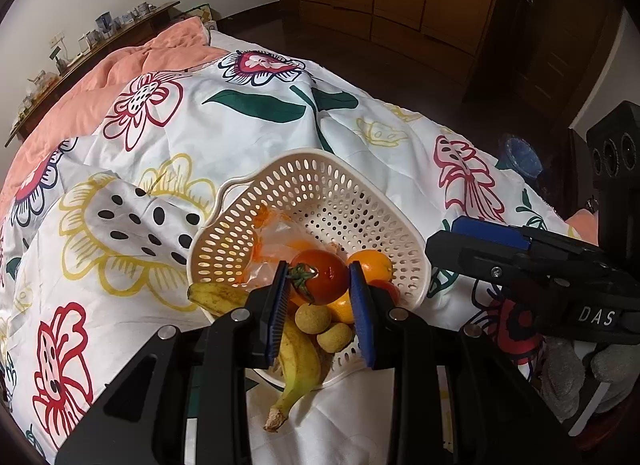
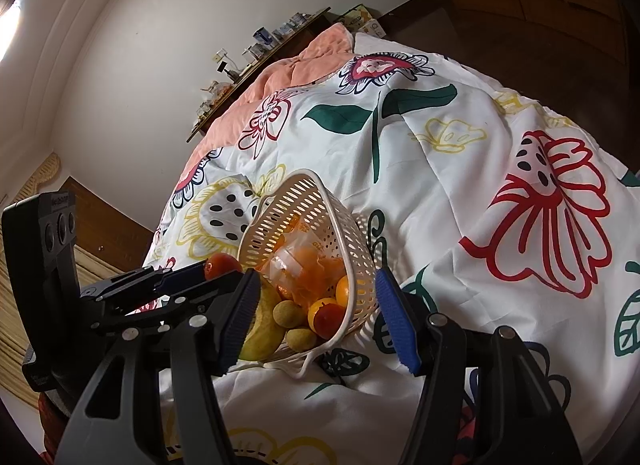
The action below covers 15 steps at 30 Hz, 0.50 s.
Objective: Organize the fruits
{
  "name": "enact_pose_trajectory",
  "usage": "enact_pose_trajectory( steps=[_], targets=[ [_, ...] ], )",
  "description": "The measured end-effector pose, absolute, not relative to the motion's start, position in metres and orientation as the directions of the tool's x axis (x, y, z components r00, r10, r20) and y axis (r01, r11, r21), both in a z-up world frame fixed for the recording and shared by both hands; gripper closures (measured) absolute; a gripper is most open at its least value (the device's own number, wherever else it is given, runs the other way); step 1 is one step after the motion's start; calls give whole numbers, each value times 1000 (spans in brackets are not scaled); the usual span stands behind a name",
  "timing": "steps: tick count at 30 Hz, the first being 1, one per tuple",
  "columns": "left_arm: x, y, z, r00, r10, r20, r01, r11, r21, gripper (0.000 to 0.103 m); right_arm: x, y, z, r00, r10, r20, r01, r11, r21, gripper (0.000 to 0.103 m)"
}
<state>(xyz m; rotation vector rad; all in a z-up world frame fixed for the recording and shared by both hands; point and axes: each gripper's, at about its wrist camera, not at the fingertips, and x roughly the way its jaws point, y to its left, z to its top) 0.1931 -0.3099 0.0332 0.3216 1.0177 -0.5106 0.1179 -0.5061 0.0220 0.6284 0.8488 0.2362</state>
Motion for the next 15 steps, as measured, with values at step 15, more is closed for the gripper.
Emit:
enact_pose_trajectory(
  steps=[15],
  targets=[
    [185,-297,40,478,-214,-852,501,863,64,30,117,-504,24,646,435,-627,46,798,601,43]
  ],
)
